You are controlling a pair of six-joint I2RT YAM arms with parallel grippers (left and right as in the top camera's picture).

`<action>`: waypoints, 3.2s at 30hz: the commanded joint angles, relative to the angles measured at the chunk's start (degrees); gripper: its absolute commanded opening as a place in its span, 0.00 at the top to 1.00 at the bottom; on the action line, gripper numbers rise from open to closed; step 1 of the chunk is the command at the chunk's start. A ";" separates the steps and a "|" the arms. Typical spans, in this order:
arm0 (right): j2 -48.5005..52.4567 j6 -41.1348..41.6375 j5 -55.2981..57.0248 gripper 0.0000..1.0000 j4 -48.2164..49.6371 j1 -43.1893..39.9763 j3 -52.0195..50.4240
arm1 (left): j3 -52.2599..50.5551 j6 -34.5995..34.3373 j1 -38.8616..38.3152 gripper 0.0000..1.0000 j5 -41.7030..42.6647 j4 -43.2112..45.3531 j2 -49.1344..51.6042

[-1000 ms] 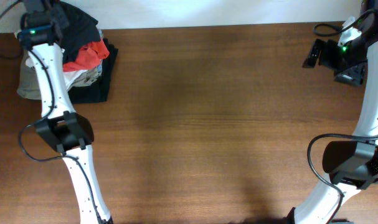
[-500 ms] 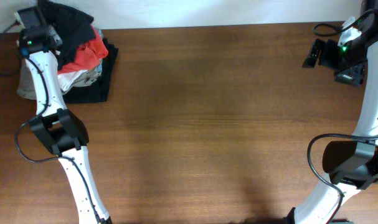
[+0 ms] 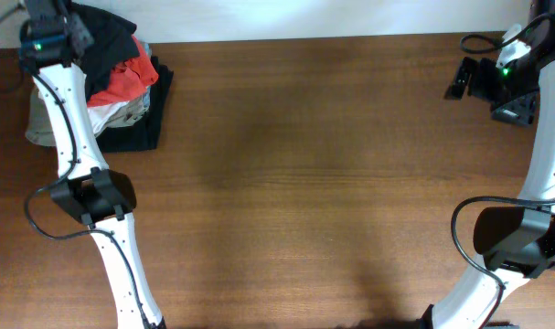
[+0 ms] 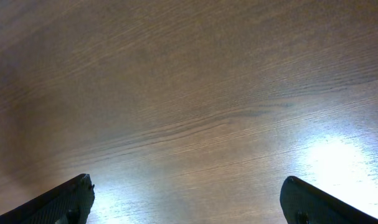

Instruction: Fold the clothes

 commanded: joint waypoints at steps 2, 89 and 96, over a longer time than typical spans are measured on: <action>-1.11 0.02 0.52 0.01 0.00 -0.02 0.55 | 2.49 0.33 -2.84 0.22 11.58 -5.66 -14.23; -101.24 -6.88 -2.43 0.01 70.34 15.89 -111.30 | 2.25 0.35 -8.26 0.01 34.07 -40.24 -35.01; -110.92 -12.07 -5.53 0.01 84.80 12.96 -125.70 | 2.27 0.35 -8.26 0.01 34.07 -40.24 -35.01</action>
